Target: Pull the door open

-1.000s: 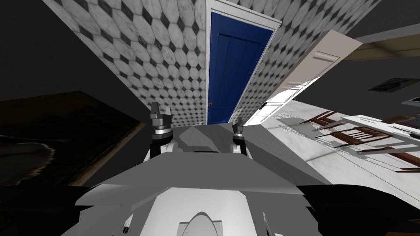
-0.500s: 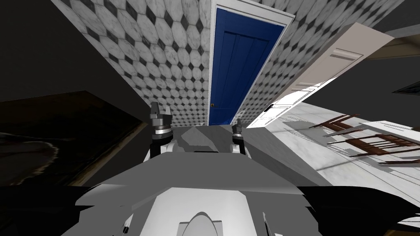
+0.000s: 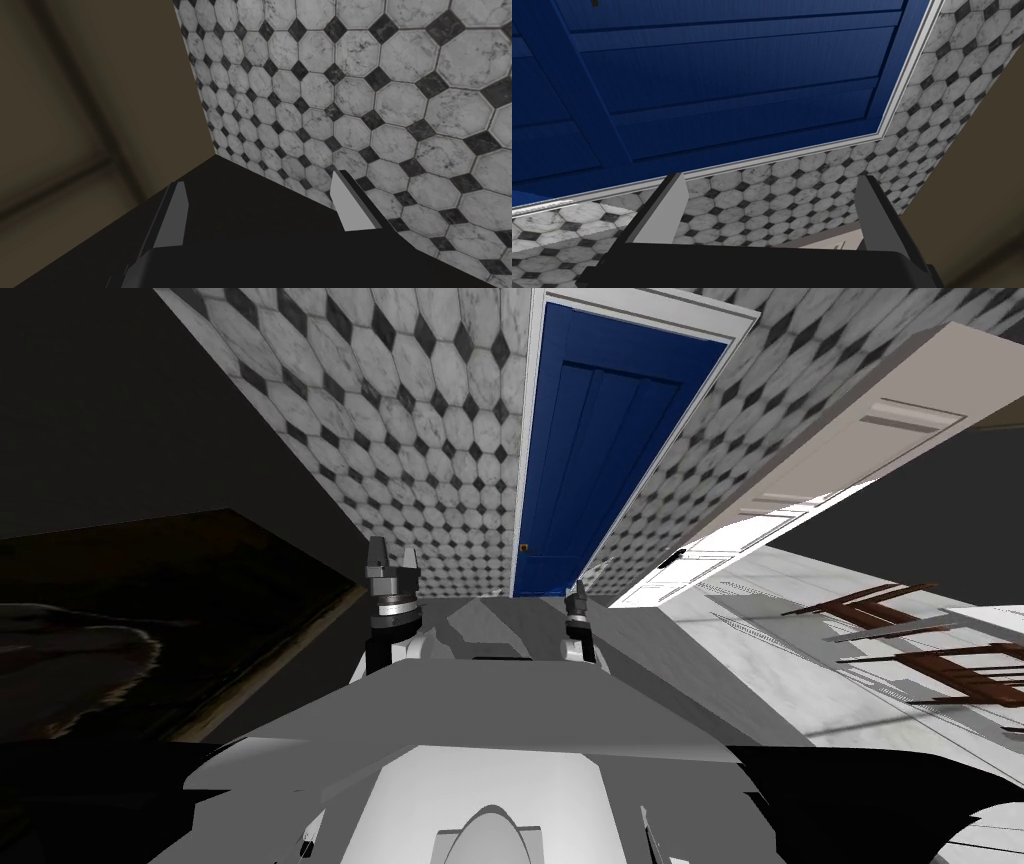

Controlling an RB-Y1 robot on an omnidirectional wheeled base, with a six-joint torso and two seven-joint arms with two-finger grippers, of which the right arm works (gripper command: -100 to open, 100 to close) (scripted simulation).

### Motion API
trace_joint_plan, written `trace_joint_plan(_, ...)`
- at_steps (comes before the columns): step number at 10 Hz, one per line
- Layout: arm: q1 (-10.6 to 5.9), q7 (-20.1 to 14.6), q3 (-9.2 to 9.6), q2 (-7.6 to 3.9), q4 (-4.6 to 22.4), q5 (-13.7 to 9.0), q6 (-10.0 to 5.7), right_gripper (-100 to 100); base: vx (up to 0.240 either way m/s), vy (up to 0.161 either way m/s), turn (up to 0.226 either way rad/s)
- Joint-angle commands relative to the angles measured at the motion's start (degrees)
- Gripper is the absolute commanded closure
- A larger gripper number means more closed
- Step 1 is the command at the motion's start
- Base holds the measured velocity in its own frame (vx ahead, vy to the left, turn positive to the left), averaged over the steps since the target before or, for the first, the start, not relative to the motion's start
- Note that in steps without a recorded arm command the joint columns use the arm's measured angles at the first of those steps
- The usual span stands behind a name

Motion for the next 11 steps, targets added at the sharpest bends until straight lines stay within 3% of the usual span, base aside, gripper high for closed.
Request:
trace_joint_plan(1, -0.55, 0.03, -0.13, -0.07, 1.74, -0.07, -0.63, -100, 0.075, 0.002, 0.034)
trace_joint_plan(11, -7.48, 0.05, -2.55, -1.56, 19.69, -1.41, -5.06, -100, 0.099, -0.001, 0.111)
